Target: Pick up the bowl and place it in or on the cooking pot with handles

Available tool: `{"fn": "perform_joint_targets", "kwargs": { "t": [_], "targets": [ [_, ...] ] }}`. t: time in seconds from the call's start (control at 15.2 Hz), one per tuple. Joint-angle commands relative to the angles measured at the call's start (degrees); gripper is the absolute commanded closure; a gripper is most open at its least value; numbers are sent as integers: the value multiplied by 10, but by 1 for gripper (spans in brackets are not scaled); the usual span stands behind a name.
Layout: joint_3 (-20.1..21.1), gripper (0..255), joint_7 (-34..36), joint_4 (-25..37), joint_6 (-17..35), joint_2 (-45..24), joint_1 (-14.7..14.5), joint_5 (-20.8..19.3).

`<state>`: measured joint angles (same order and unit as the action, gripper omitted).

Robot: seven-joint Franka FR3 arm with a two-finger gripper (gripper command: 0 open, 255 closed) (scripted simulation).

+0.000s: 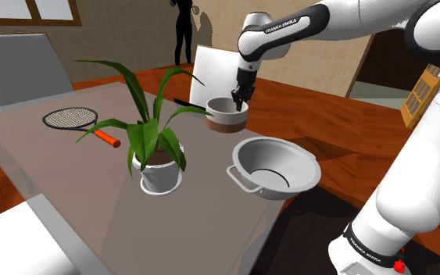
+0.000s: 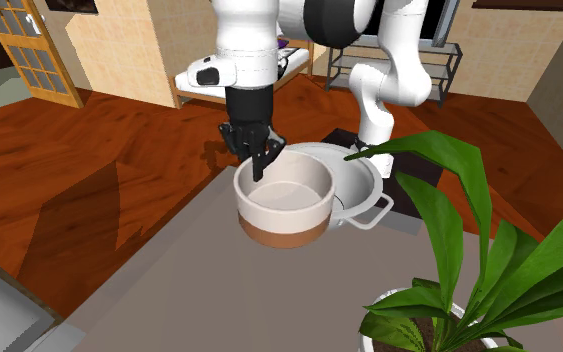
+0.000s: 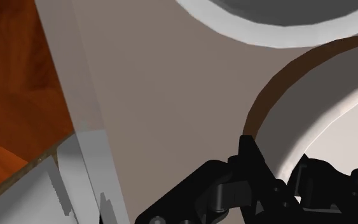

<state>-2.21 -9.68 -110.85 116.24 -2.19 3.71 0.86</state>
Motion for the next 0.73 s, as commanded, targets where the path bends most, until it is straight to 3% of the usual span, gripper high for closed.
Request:
{"fn": "perform_joint_targets", "kwargs": {
  "t": [0.0,0.66],
  "targets": [
    [-5,255,-11,-55,8,48,6,-1],
    [-32,255,-51,-267,1,266,32,-22]
  ]
}}
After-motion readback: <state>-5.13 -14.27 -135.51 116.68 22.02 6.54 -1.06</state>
